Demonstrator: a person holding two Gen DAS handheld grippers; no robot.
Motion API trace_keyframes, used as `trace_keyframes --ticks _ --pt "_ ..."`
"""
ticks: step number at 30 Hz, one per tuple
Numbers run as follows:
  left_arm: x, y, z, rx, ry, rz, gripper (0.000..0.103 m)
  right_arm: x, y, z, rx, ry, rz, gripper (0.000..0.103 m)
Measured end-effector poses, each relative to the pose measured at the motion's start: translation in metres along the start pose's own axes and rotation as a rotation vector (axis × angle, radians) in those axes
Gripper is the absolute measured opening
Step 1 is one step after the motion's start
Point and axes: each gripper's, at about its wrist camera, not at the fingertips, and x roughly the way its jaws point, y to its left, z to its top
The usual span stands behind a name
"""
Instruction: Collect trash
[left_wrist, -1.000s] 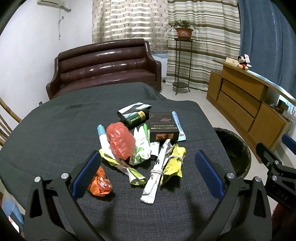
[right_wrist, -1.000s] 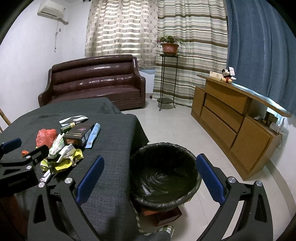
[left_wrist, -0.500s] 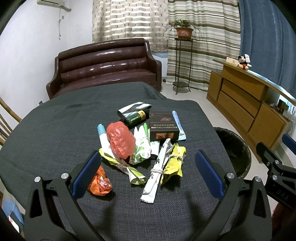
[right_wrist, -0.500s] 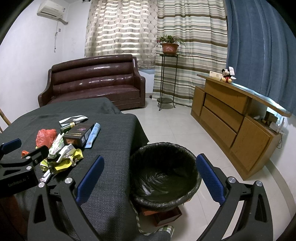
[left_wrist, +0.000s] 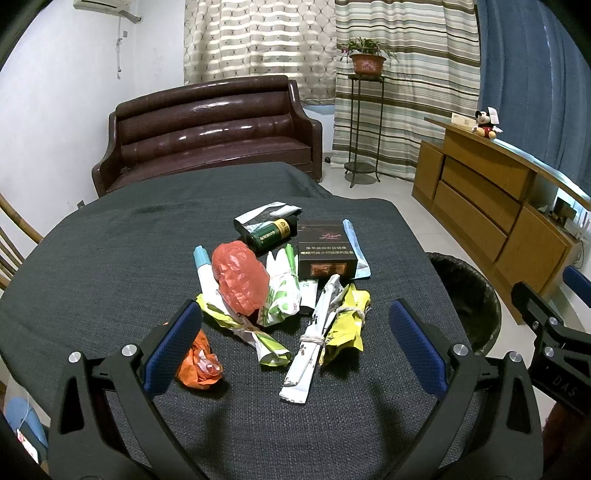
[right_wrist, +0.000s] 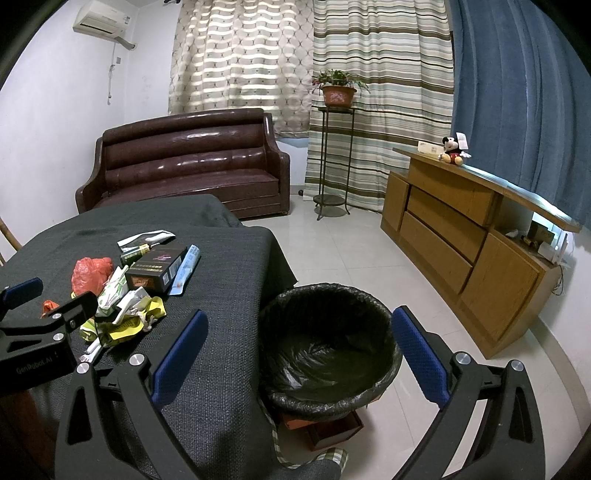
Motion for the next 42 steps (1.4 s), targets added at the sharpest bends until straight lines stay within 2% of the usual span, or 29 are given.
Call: trace_keyframes --ticks 34,42 --pt "0.002 0.001 0.0 -0.002 0.005 0.0 0.099 0.0 -0.001 0.001 0.004 0.008 0.004 0.097" --pt "0.008 0.015 -0.007 -0.026 0.034 0.005 0.098 0.006 -0.001 -0.004 -0.004 0.03 0.005 0.097"
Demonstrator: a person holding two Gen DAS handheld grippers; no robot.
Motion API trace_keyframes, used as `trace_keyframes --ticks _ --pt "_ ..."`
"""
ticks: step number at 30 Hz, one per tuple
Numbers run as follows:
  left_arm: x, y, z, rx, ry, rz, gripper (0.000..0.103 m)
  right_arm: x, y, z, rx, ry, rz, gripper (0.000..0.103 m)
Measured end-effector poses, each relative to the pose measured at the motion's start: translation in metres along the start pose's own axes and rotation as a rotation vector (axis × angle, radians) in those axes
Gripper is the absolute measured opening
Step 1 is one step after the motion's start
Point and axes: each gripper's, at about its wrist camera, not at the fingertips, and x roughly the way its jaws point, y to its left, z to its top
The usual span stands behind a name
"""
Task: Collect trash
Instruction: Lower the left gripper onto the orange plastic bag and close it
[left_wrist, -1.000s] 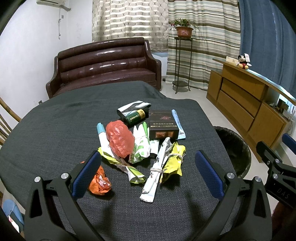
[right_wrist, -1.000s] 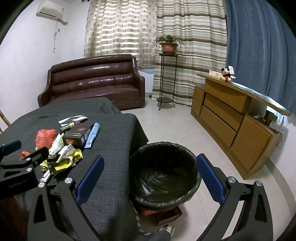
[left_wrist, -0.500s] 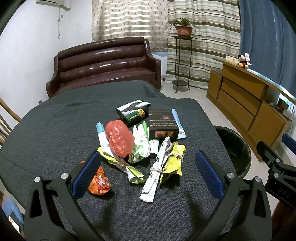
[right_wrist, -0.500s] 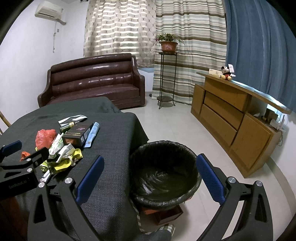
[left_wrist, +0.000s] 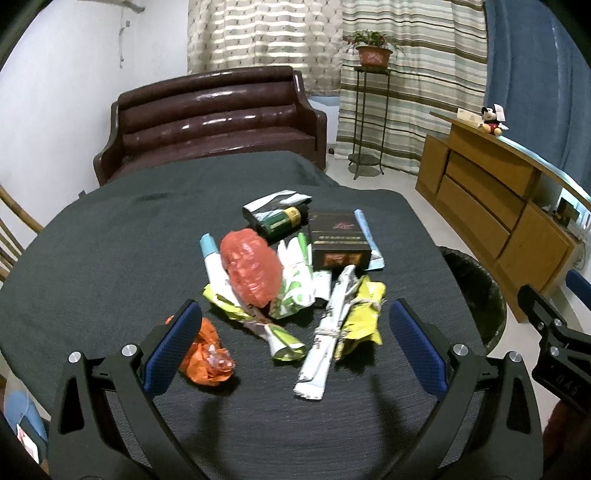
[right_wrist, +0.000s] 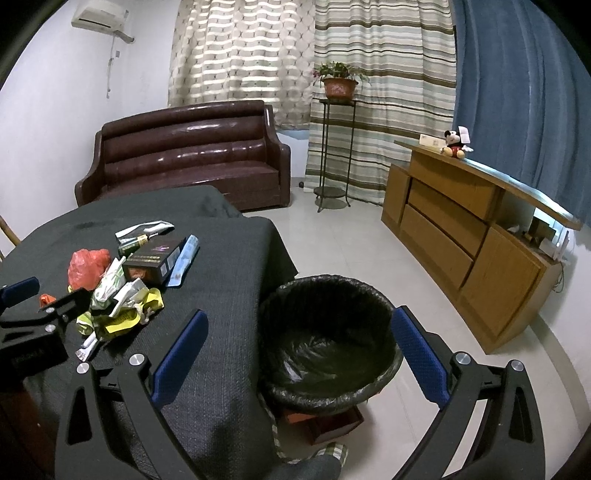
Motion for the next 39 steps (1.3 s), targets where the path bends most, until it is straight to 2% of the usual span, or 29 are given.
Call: trace_keyframes --ticks 5,9,17,21,29,30,31,32,35,39 --pt "0.004 0.015 -0.007 -0.015 0.024 0.02 0.096 0.008 0.009 -0.005 -0.008 0.035 0.016 0.096" --pt "0.005 0.031 -0.012 -0.033 0.049 0.04 0.088 0.008 0.014 -0.002 -0.008 0.025 0.015 0.096" --pt "0.01 0.054 -0.02 -0.079 0.103 0.061 0.087 0.017 0.031 0.004 -0.025 0.042 0.064 0.096" --pt "0.013 0.052 -0.016 -0.082 0.122 0.047 0.087 0.019 0.04 0.004 -0.044 0.049 0.075 0.095" --pt "0.012 0.06 -0.021 -0.097 0.162 0.084 0.086 0.02 0.041 0.001 -0.045 0.068 0.09 0.094" --pt "0.011 0.061 -0.022 -0.097 0.165 0.09 0.082 0.019 0.042 0.001 -0.046 0.068 0.089 0.089" --pt "0.011 0.063 -0.024 -0.098 0.173 0.094 0.077 0.02 0.042 0.001 -0.045 0.07 0.089 0.079" --pt "0.011 0.065 -0.026 -0.103 0.182 0.087 0.076 0.019 0.042 0.001 -0.044 0.079 0.09 0.076" --pt "0.013 0.068 -0.026 -0.108 0.188 0.081 0.076 0.02 0.042 0.0 -0.035 0.085 0.097 0.075" --pt "0.013 0.07 -0.028 -0.099 0.189 0.059 0.059 0.018 0.043 0.001 -0.036 0.082 0.098 0.075"
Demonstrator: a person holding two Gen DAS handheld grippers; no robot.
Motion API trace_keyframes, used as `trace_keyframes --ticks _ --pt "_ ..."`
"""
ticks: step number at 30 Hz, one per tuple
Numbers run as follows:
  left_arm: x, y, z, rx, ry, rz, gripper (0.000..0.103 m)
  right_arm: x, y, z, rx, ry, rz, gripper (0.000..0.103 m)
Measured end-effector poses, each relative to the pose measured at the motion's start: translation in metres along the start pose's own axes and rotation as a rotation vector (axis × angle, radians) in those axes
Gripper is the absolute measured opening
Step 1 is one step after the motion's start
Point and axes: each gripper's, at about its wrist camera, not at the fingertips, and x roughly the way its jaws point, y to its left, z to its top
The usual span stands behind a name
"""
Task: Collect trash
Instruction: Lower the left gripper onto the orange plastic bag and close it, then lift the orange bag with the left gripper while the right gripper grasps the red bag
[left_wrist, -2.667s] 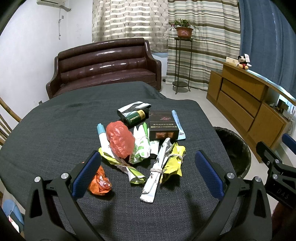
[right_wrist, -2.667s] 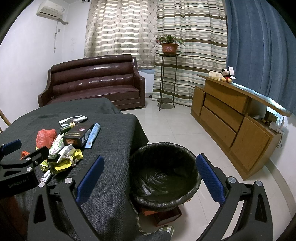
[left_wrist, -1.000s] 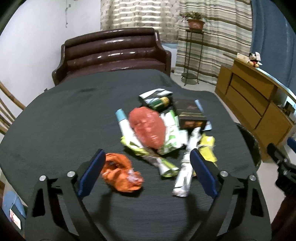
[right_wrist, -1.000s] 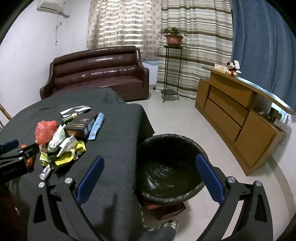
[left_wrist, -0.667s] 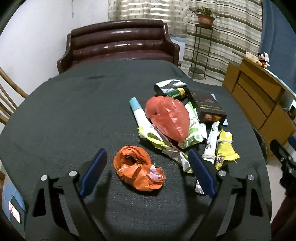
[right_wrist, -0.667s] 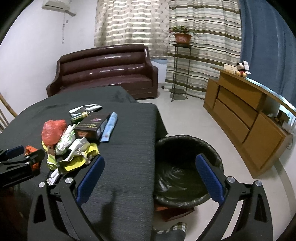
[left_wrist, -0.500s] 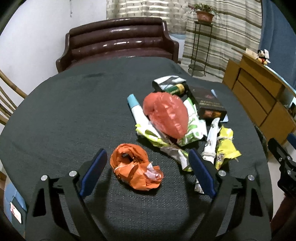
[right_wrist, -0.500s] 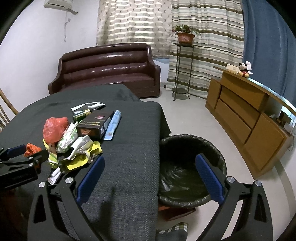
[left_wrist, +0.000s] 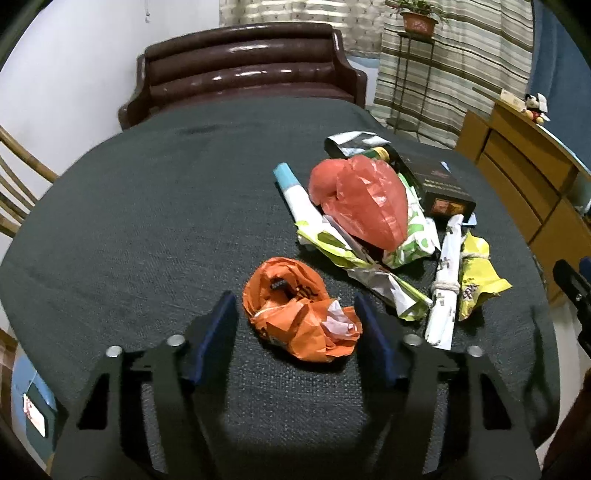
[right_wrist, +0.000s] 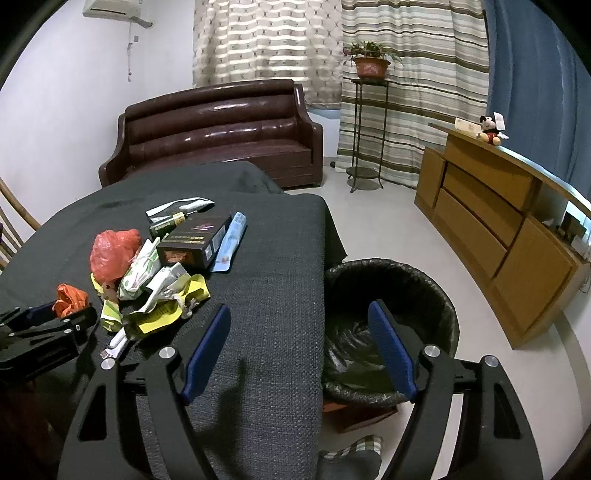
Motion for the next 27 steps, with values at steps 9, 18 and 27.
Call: trace_keyframes --ticks 9,18,27 --pt "-0.003 0.015 -0.003 0.009 -0.012 -0.025 0.045 0.001 0.008 -0.001 -0.014 0.012 0.022 0.075" --pt "-0.006 0.035 0.005 0.021 -0.041 -0.006 0.044 0.001 0.017 0.006 -0.004 0.007 0.044 0.075" --pt "-0.008 0.073 0.023 -0.008 -0.046 0.023 0.044 0.003 0.059 0.031 -0.045 -0.04 0.121 0.075"
